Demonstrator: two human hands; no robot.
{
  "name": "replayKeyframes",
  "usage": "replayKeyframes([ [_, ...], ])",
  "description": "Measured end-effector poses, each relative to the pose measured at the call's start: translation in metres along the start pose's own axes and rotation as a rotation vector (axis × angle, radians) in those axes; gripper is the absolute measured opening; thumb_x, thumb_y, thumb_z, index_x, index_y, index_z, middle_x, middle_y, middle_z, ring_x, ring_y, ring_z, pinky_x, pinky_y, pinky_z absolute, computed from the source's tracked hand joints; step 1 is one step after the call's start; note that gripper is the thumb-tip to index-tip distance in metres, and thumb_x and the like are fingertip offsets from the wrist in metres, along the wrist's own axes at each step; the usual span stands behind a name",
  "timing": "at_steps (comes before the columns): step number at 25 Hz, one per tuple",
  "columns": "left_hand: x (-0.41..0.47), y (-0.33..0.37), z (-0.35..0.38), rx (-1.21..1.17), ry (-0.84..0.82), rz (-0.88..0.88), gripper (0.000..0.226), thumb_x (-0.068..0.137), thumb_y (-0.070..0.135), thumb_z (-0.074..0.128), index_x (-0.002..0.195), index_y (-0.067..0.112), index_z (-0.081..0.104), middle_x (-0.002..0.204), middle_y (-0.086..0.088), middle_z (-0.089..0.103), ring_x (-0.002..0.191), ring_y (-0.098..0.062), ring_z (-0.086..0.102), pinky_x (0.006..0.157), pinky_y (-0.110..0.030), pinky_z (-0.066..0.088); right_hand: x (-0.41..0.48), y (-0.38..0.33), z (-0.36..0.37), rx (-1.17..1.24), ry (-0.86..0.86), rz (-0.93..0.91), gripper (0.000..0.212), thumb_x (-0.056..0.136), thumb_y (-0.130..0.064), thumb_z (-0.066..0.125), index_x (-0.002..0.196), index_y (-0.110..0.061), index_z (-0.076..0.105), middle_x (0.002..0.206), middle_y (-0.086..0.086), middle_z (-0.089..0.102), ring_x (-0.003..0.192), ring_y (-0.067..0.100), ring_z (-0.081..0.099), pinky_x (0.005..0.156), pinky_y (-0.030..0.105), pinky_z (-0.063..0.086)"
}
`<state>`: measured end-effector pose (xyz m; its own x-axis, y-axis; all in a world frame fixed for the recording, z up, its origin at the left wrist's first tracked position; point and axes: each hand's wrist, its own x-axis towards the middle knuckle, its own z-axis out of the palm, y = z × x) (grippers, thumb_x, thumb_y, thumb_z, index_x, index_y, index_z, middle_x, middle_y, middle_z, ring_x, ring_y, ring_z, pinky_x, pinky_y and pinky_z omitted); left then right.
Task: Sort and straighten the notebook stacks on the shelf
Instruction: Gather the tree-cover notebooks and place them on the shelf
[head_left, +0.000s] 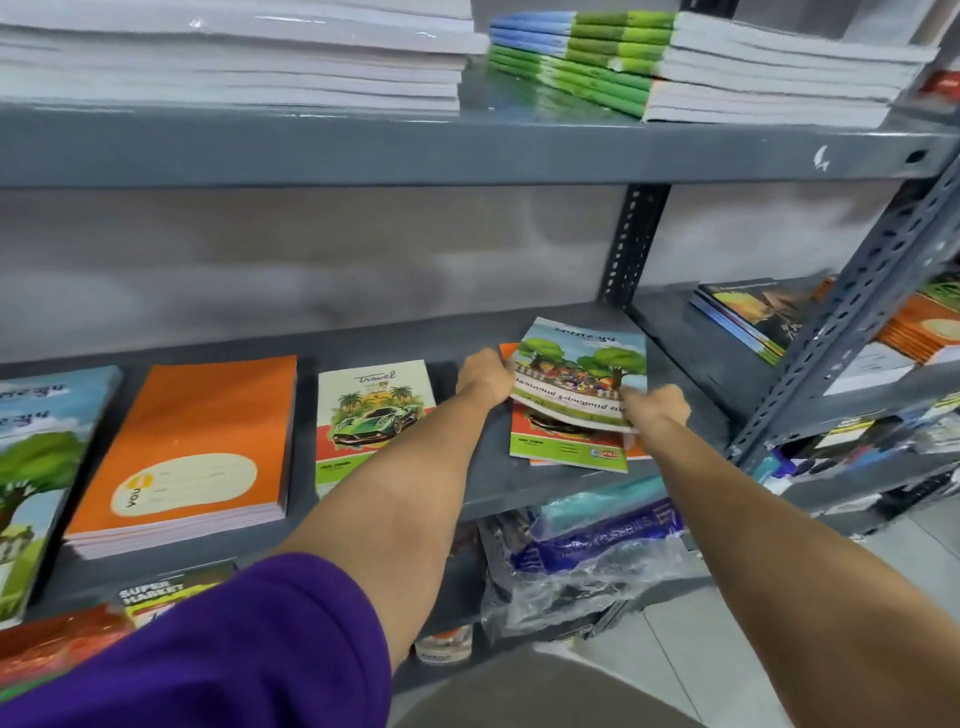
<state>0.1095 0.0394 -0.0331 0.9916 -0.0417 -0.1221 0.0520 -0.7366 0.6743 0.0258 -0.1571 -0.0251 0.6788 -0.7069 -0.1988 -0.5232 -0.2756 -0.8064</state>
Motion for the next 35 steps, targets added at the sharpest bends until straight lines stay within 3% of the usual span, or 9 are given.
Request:
replayKeyframes([
  [5,-0.014,-0.026,-0.045,-0.014,0.043,-0.005,0.037,0.098,0.032,0.048,0.116,0.006,0.069,0.118,-0.018,0.068,0.112,-0.036,0.062,0.090,-0.037,0.050,-0.028,-0.033,0.020,0.073,0.002,-0.115,0.037,0.088,-0.024,0.062,0.062,-0.014,0.038,0.072,0.011,0.051,0.075,0.025,0.050,0.068,0.030,0.038],
  [6,-0.020,-0.039,-0.063,-0.020,0.066,-0.022,0.037,0.097,0.032,0.049,0.115,0.007,0.069,0.118,-0.017,0.069,0.112,-0.035,0.062,0.090,-0.036,0.050,-0.043,-0.041,0.031,0.090,-0.029,-0.134,0.034,0.089,-0.025,0.061,0.063,-0.013,0.043,0.070,0.012,0.053,0.076,0.028,0.053,0.070,0.030,0.038],
  [8,-0.032,-0.065,-0.097,-0.038,0.113,-0.047,0.036,0.097,0.034,0.050,0.113,0.008,0.070,0.115,-0.017,0.070,0.110,-0.034,0.064,0.088,-0.035,0.050,-0.071,-0.056,0.054,0.142,-0.058,-0.186,0.025,0.092,-0.029,0.059,0.095,-0.004,0.062,0.095,0.020,0.066,0.097,0.036,0.061,0.080,0.033,0.042],
  [10,-0.053,-0.103,-0.139,-0.036,0.166,-0.064,0.037,0.097,0.036,0.050,0.109,0.007,0.071,0.112,-0.018,0.071,0.108,-0.034,0.065,0.085,-0.034,0.050,-0.110,-0.076,0.084,0.139,-0.110,-0.266,0.041,0.095,-0.029,0.054,0.120,0.002,0.059,0.120,0.024,0.063,0.114,0.039,0.057,0.092,0.038,0.044],
  [12,-0.080,-0.147,-0.186,-0.022,0.242,-0.080,0.040,0.098,0.037,0.049,0.105,0.006,0.071,0.109,-0.018,0.072,0.106,-0.034,0.065,0.080,-0.033,0.049,-0.153,-0.096,0.117,0.135,-0.205,-0.341,0.041,0.094,-0.030,0.053,0.119,0.001,0.060,0.120,0.023,0.064,0.111,0.038,0.060,0.092,0.040,0.046],
  [16,-0.139,-0.231,-0.268,-0.001,0.388,-0.152,0.039,0.099,0.035,0.047,0.107,0.003,0.068,0.109,-0.022,0.070,0.105,-0.037,0.064,0.084,-0.037,0.049,-0.253,-0.126,0.180,0.166,-0.389,-0.412,0.030,0.089,-0.025,0.060,0.111,-0.006,0.062,0.102,0.014,0.068,0.085,0.026,0.060,0.067,0.030,0.049],
  [22,-0.220,-0.341,-0.351,0.077,0.505,-0.294,0.037,0.100,0.034,0.046,0.110,0.002,0.061,0.109,-0.018,0.068,0.107,-0.036,0.062,0.085,-0.038,0.048,-0.386,-0.134,0.259,0.145,-0.618,-0.543,0.014,0.086,-0.020,0.062,0.099,-0.016,0.061,0.101,0.009,0.071,0.092,0.030,0.067,0.081,0.048,0.057],
  [29,-0.255,-0.418,-0.371,0.371,0.486,-0.455,0.039,0.100,0.038,0.040,0.114,0.006,0.058,0.111,-0.015,0.066,0.102,-0.035,0.064,0.079,-0.040,0.050,-0.458,-0.133,0.315,-0.219,-0.578,-0.723,0.023,0.089,-0.026,0.067,0.092,-0.006,0.057,0.094,0.010,0.062,0.093,0.026,0.060,0.067,0.032,0.042],
  [35,-0.261,-0.439,-0.363,0.707,0.404,-0.404,0.033,0.101,0.034,0.039,0.115,0.010,0.058,0.105,-0.011,0.069,0.095,-0.033,0.067,0.065,-0.034,0.042,-0.479,-0.114,0.324,-0.431,-0.487,-0.793,0.038,0.087,-0.032,0.070,0.111,-0.005,0.059,0.108,0.013,0.065,0.101,0.031,0.065,0.071,0.033,0.049],
])
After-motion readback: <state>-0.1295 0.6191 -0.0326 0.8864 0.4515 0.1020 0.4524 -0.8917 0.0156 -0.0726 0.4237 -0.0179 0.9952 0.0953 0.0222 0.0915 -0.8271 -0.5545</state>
